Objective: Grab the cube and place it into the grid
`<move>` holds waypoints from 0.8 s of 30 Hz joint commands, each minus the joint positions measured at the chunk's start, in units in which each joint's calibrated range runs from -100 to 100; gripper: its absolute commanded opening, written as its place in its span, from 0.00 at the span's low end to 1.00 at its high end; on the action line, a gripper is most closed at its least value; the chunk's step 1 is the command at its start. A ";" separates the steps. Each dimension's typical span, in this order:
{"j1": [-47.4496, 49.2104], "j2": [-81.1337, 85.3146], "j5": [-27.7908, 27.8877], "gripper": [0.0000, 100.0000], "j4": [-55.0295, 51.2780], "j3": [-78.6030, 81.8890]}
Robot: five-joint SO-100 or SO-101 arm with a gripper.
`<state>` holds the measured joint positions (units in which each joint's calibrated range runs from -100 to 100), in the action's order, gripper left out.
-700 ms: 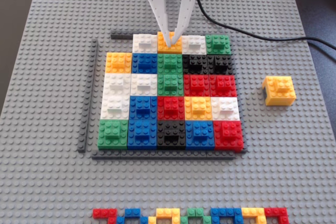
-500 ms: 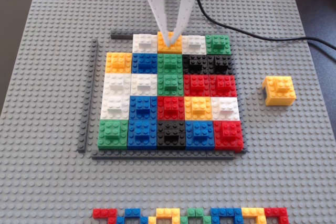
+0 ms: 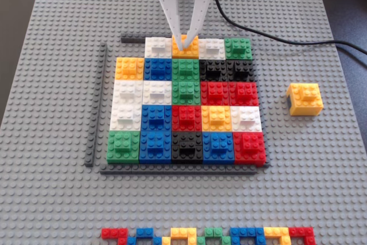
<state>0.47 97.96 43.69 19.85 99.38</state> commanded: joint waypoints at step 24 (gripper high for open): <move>1.77 -4.07 0.29 0.00 -9.55 -27.47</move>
<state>0.62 96.52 44.32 13.06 83.76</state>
